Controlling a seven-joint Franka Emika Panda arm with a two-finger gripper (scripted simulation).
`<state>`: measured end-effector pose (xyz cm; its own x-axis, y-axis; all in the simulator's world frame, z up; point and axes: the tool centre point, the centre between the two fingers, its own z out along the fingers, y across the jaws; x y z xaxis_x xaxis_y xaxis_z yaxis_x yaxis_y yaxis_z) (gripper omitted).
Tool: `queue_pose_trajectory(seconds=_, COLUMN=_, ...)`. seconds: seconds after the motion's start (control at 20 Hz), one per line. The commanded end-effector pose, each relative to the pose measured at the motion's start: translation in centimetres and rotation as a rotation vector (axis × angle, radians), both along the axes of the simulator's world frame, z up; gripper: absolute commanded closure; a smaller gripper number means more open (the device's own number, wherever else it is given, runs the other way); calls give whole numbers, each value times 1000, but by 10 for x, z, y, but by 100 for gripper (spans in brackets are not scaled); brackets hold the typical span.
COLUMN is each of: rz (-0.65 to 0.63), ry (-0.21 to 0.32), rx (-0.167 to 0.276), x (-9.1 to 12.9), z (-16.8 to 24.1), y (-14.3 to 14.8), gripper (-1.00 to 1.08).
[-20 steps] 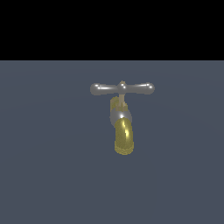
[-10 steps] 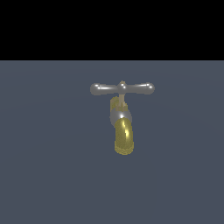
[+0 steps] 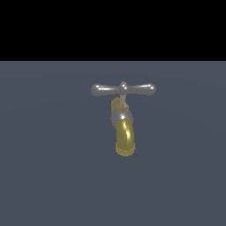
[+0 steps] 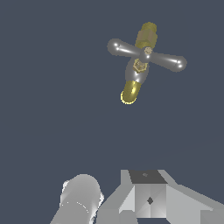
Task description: Turn on the faucet by rotating a designated handle.
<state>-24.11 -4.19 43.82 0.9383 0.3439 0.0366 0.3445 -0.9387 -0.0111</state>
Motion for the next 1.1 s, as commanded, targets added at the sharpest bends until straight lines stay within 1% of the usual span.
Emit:
queue_pose_trajectory(seconds=0.0, rz=58, ry=1, rx=-2, x=4, z=-11, y=-8, gripper=108)
queue_pose_trajectory(seconds=0.5, rz=286, ry=3, rx=-10, x=25, z=-55, y=-39, gripper=108)
queue_pose_trajectory(seconds=1.05, rz=536, ry=7, rx=-20, x=55, z=-103, y=-67, gripper=108)
